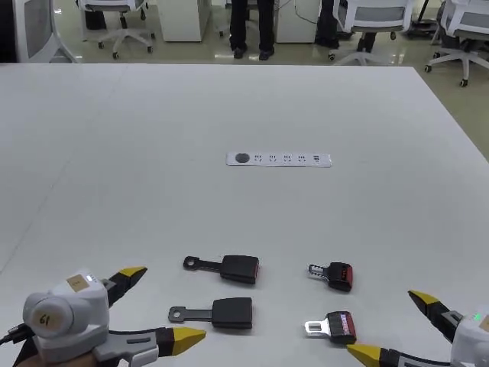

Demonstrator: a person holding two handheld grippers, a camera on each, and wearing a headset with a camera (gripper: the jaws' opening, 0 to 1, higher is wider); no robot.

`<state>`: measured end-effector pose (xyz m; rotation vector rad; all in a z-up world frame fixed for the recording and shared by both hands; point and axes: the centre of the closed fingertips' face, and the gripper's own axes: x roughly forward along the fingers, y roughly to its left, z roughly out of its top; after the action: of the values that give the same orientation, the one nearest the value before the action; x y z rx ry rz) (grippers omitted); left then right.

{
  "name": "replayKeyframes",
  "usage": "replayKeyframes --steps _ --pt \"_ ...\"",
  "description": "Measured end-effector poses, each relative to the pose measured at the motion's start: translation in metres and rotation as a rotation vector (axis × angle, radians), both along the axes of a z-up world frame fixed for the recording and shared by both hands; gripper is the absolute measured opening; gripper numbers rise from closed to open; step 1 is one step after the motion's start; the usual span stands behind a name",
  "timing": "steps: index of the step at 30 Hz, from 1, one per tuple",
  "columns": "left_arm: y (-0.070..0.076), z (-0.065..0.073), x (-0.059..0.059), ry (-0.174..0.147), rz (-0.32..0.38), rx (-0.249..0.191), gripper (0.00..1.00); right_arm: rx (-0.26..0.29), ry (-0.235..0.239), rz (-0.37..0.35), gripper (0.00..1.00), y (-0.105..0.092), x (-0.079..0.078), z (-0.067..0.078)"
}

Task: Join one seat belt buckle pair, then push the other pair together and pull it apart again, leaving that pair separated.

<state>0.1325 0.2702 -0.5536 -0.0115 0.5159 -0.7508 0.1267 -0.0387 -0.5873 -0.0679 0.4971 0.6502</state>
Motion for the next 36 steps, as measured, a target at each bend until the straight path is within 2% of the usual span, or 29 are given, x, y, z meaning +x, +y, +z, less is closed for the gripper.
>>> replayKeyframes --steps 9,36 --pt "-0.0003 0.0007 0.001 0.0 0.003 -0.003 0.99 -0.004 -0.009 0.004 0.96 -0.0004 0.0028 0.0016" --pt "-0.0031 -0.002 0.0002 0.003 -0.008 0.001 1.0 -0.01 0.006 0.012 0.95 0.0019 -0.0043 -0.0017"
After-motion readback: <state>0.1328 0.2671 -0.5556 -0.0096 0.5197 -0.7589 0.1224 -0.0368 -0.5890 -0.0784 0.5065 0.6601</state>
